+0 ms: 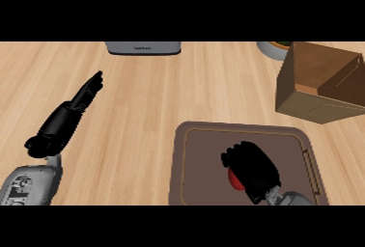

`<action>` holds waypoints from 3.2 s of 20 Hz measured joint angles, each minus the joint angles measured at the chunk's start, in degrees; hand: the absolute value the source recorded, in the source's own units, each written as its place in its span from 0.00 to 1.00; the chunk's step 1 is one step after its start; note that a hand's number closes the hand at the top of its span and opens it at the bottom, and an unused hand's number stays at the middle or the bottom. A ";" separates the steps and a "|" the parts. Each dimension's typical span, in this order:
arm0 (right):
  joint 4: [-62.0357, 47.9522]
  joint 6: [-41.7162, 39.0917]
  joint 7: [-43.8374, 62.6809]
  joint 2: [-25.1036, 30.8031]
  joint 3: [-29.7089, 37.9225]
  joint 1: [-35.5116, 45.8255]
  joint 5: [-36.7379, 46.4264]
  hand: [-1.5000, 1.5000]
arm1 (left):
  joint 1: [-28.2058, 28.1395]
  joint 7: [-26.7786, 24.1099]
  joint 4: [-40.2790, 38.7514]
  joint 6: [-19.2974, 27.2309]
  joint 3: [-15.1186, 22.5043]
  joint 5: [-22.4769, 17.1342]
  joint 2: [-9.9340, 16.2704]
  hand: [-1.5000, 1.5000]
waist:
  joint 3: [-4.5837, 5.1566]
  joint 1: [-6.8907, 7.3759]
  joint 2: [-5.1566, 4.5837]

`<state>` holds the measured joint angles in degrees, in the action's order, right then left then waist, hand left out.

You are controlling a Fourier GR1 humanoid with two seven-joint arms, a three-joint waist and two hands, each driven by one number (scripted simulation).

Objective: Pick the tomato from the tray and place it in the cardboard box

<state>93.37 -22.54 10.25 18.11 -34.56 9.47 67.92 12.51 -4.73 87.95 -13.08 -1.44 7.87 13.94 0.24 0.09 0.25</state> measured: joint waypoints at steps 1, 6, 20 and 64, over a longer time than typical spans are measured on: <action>-0.73 1.44 -0.75 -0.47 -0.18 0.52 0.75 1.00 | 0.20 -0.76 -0.92 0.01 -0.25 0.20 0.04 0.50 | 0.07 -0.02 0.04; -1.10 6.26 -4.43 -0.64 0.02 0.33 3.91 1.00 | 0.35 0.64 0.24 -0.53 -0.67 0.27 -0.26 0.50 | 0.06 -0.08 0.06; 6.36 9.98 -28.52 0.99 1.56 0.86 -8.13 1.00 | -0.32 0.81 1.23 -1.70 -1.52 -0.04 0.05 0.50 | -0.23 -0.18 -0.18; -51.88 -2.74 -35.81 20.85 36.76 38.24 -15.47 0.00 | 1.94 1.26 1.03 -2.57 -0.69 1.38 -1.83 0.50 | -0.30 2.39 -1.09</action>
<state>41.50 -25.29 -25.56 38.96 2.21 47.71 52.45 14.45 -3.47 88.98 -15.65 -2.13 9.25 12.11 -0.07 2.49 -0.84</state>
